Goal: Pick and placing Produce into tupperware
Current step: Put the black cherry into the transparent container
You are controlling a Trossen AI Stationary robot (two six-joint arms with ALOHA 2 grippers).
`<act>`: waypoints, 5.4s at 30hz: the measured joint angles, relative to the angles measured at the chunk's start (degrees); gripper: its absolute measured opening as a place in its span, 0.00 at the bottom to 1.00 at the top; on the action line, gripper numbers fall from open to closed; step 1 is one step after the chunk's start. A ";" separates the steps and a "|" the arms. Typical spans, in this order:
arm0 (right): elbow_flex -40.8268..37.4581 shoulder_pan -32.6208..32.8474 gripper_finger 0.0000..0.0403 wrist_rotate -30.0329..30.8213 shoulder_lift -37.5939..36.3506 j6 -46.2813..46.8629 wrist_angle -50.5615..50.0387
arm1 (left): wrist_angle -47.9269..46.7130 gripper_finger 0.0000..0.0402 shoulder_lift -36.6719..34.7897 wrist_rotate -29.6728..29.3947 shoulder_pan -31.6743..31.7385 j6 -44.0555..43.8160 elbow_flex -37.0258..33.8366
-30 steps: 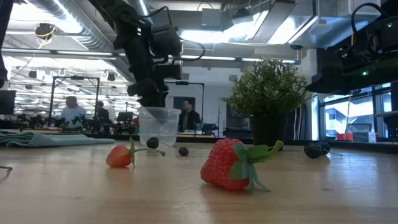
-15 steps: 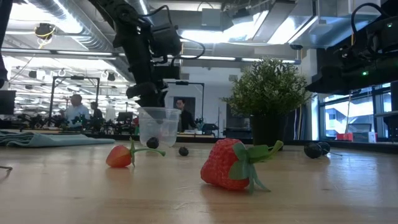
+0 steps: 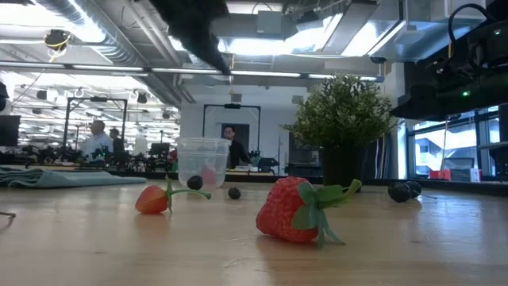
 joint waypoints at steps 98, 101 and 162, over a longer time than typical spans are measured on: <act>0.00 -0.02 0.59 -0.02 0.17 1.15 -0.04 | 8.60 0.55 23.39 -39.98 -28.90 -93.90 -16.13; 0.00 -0.02 0.59 -0.01 0.17 4.88 -0.03 | 8.65 0.55 23.39 -40.70 -28.90 -94.93 -16.21; 0.00 -0.04 0.59 0.00 0.17 9.20 -0.02 | 32.99 0.27 30.69 -46.34 -27.99 -92.05 -24.22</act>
